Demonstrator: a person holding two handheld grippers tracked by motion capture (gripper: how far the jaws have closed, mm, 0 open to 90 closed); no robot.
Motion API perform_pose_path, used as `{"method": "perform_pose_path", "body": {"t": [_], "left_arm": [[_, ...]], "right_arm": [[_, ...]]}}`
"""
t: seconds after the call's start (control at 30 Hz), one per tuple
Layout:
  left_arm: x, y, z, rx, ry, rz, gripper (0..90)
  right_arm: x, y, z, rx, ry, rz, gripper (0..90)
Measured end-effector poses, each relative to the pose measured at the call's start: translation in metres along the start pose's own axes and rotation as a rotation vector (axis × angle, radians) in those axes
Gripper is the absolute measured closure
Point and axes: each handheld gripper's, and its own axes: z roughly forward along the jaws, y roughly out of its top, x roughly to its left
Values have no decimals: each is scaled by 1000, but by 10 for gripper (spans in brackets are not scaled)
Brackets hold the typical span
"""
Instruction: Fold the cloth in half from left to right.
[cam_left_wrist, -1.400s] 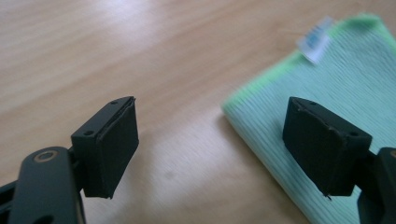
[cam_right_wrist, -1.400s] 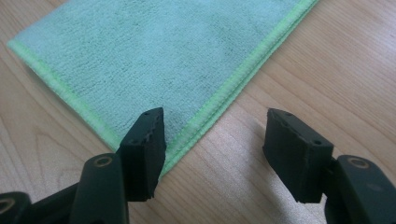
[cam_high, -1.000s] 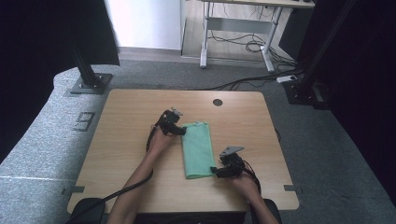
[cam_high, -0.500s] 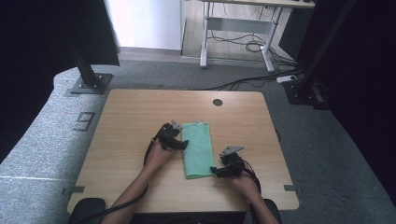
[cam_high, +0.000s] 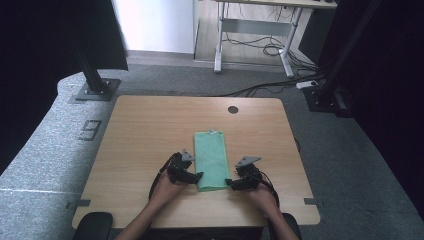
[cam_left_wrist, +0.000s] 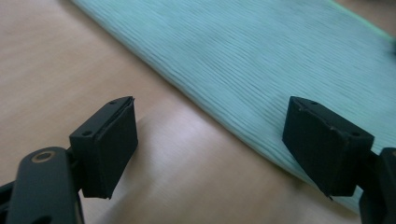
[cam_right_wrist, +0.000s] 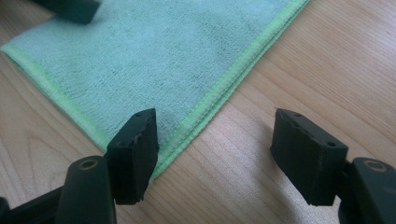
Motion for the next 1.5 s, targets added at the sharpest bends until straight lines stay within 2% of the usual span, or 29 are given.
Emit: {"method": "perform_pose_path", "body": {"t": [0.2, 0.33, 0.47, 0.57, 0.77, 0.8, 0.97, 1.17, 1.27, 1.33, 1.43, 1.5], "left_arm": [[-14, -13, -11, 7, -6, 4, 178], [-13, -17, -15, 10, 9, 21, 178], [1, -17, -16, 9, 33, 16, 175], [15, -18, -16, 0, 50, -7, 175], [42, -13, -13, -9, 80, -38, 164], [46, -13, -11, -11, 75, -46, 165], [46, -13, -12, -14, 75, -50, 170], [44, -11, -16, -18, 90, -31, 163], [41, -11, -28, -40, 62, -29, 162], [40, -14, -36, -33, 44, -14, 158], [39, -26, -44, -14, 43, 1, 147], [41, -33, -47, -2, 45, 0, 143]], "right_arm": [[1, 0, 0, 0, -4, 3, 310], [3, 2, 1, 4, -13, 14, 294], [9, 6, 6, -2, -26, 32, 293], [13, 13, 14, -13, -28, 30, 297], [9, 33, 32, -22, -28, 29, 294], [7, 36, 35, -29, -31, 31, 294], [2, 42, 41, -34, -44, 46, 294], [2, 41, 40, -48, -40, 36, 298], [3, 39, 32, -65, -28, 40, 284], [4, 37, 22, -76, -27, 24, 263], [4, 31, 12, -82, -15, 24, 228], [6, 26, 7, -76, -24, 4, 201]]}}
